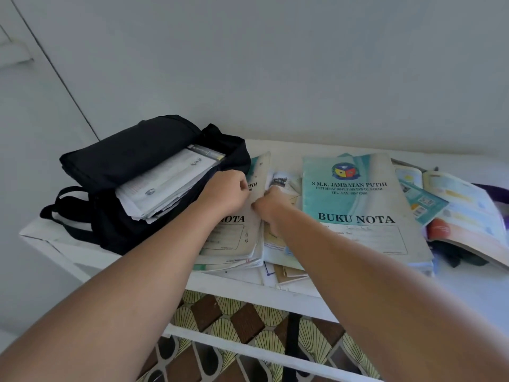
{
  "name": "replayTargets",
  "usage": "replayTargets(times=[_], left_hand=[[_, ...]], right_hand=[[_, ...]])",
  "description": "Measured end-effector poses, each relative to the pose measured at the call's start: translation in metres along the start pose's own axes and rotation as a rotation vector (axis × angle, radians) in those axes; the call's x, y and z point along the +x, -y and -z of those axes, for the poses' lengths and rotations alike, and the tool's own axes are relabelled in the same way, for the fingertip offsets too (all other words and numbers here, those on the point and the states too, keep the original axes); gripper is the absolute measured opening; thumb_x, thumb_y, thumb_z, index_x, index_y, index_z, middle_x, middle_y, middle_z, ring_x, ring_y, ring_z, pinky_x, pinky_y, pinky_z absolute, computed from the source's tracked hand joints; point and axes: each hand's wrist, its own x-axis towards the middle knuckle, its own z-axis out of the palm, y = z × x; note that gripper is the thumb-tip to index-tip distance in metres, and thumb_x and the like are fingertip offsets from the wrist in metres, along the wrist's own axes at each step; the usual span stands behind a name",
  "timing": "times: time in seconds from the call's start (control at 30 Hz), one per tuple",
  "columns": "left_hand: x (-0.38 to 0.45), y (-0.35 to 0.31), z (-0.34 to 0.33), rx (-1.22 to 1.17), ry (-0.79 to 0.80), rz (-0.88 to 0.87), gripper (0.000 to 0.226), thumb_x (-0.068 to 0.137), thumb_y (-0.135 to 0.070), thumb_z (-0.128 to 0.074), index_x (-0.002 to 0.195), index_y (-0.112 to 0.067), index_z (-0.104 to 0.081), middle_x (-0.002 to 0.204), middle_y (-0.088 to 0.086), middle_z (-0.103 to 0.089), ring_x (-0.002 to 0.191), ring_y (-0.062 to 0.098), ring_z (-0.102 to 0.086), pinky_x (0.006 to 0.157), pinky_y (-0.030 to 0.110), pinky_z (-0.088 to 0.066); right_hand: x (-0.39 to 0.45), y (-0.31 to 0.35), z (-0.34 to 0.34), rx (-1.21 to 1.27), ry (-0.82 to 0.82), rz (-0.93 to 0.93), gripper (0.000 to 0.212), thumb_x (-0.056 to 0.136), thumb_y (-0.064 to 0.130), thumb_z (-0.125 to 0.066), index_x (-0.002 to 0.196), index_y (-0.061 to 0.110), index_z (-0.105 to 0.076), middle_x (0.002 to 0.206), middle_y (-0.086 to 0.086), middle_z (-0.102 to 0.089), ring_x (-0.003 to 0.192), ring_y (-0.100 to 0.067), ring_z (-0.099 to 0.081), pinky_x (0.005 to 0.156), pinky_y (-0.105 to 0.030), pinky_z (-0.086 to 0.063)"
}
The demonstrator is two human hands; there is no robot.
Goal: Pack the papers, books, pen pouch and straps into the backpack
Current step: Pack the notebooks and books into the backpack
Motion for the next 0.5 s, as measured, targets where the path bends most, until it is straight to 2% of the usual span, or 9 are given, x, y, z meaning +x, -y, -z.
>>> replayTargets(times=[0.07,0.17,0.23,0.33,0.4,0.43,0.5], left_hand=[[0.001,-0.001,0.0,-0.027,-0.007,0.01,0.009,0.095,-0.027,-0.063,0.095,-0.022,-0.07,0.095,-0.008,-0.069,0.09,0.014,-0.063,0.077,0.032,-0.051],[-0.001,-0.005,-0.001,-0.043,0.007,0.016,0.01,0.094,-0.029,-0.064,0.092,-0.021,-0.07,0.092,-0.009,-0.068,0.088,0.013,-0.063,0.075,0.032,-0.049],[-0.005,-0.006,-0.001,-0.045,0.018,0.007,0.011,0.094,-0.03,-0.064,0.093,-0.021,-0.07,0.092,-0.008,-0.069,0.088,0.013,-0.064,0.079,0.035,-0.053],[-0.009,-0.004,0.001,-0.071,0.0,0.025,0.011,0.095,-0.03,-0.063,0.091,-0.021,-0.07,0.091,-0.008,-0.069,0.086,0.013,-0.064,0.08,0.037,-0.054],[-0.01,-0.001,0.002,-0.091,-0.007,0.06,0.011,0.094,-0.03,-0.064,0.09,-0.022,-0.069,0.09,-0.008,-0.069,0.086,0.013,-0.064,0.079,0.036,-0.054],[-0.01,0.0,0.003,-0.101,-0.006,0.079,0.012,0.094,-0.031,-0.063,0.089,-0.022,-0.069,0.09,-0.008,-0.069,0.085,0.013,-0.064,0.077,0.036,-0.054],[-0.011,0.0,0.005,-0.103,-0.005,0.096,0.012,0.094,-0.029,-0.062,0.088,-0.021,-0.068,0.088,-0.006,-0.068,0.085,0.014,-0.064,0.075,0.036,-0.054]], right_hand=[[-0.002,-0.002,0.0,0.014,-0.019,0.039,0.041,0.098,0.014,-0.05,0.138,0.015,-0.048,0.123,-0.011,-0.062,0.102,-0.027,-0.061,0.082,-0.038,-0.057],[-0.003,-0.006,0.005,0.05,-0.036,0.065,0.036,0.097,0.01,-0.047,0.133,0.013,-0.053,0.116,-0.009,-0.063,0.088,-0.02,-0.059,0.063,-0.03,-0.048],[-0.002,-0.006,0.004,0.078,-0.051,0.063,0.034,0.098,0.008,-0.047,0.131,0.013,-0.053,0.116,-0.008,-0.062,0.082,-0.016,-0.055,0.059,-0.029,-0.045],[-0.003,-0.006,0.004,0.143,-0.111,0.085,0.025,0.097,0.008,-0.047,0.115,0.02,-0.058,0.108,-0.006,-0.065,0.086,-0.021,-0.062,0.067,-0.033,-0.054],[-0.004,-0.007,0.005,0.164,-0.168,0.104,0.027,0.095,0.006,-0.046,0.111,0.022,-0.061,0.099,-0.003,-0.065,0.088,-0.024,-0.065,0.069,-0.035,-0.057],[-0.006,-0.007,0.005,0.167,-0.196,0.115,0.03,0.094,0.005,-0.046,0.112,0.023,-0.062,0.101,-0.001,-0.064,0.09,-0.024,-0.065,0.071,-0.035,-0.058],[-0.008,-0.005,0.008,0.134,-0.268,0.148,0.036,0.093,0.007,-0.047,0.118,0.026,-0.063,0.121,-0.004,-0.058,0.104,-0.029,-0.062,0.082,-0.04,-0.058]])
